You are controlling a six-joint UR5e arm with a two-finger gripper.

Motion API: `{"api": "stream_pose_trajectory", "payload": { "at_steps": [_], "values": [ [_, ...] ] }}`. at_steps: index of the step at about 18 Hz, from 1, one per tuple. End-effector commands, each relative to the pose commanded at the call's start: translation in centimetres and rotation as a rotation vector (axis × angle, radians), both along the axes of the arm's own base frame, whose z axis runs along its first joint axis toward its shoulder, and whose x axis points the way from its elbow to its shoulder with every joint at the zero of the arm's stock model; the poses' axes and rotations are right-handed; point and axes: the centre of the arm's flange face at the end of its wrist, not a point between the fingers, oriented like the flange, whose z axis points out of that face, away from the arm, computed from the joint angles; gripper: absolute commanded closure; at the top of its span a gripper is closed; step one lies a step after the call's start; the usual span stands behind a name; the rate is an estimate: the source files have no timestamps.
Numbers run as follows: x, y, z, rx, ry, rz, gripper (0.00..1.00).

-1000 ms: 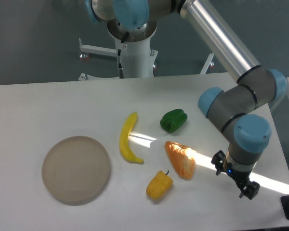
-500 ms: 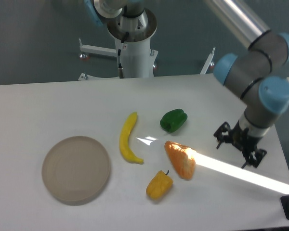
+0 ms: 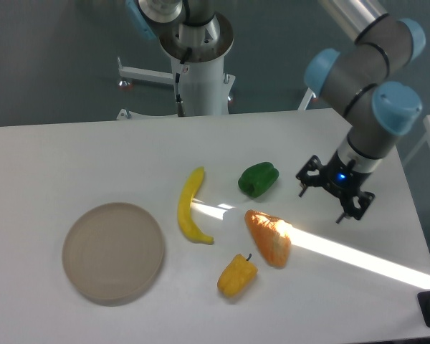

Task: Pick up the green pepper from the table
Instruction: 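Raise the gripper and move it over the green bell pepper, then lower the open gripper around the green bell pepper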

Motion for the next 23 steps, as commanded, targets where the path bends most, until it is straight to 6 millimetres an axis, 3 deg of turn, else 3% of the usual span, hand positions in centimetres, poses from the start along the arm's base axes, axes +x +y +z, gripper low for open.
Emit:
{"api": "stream_pose_trajectory", "payload": {
  "at_steps": [6,12,15,23],
  "values": [
    [5.7,-3.8,-3.8,0.023,0.032,-0.056,0.0],
    [9.0,-5.7,-4.4,0.01,0.016,-0.071,0.0],
    [9.7,-6.0,-5.0,0.011,0.015,-0.103,0.0],
    [9.1,-5.5,-6.1,0.033,0.046,-0.103,0.0]
  ]
}}
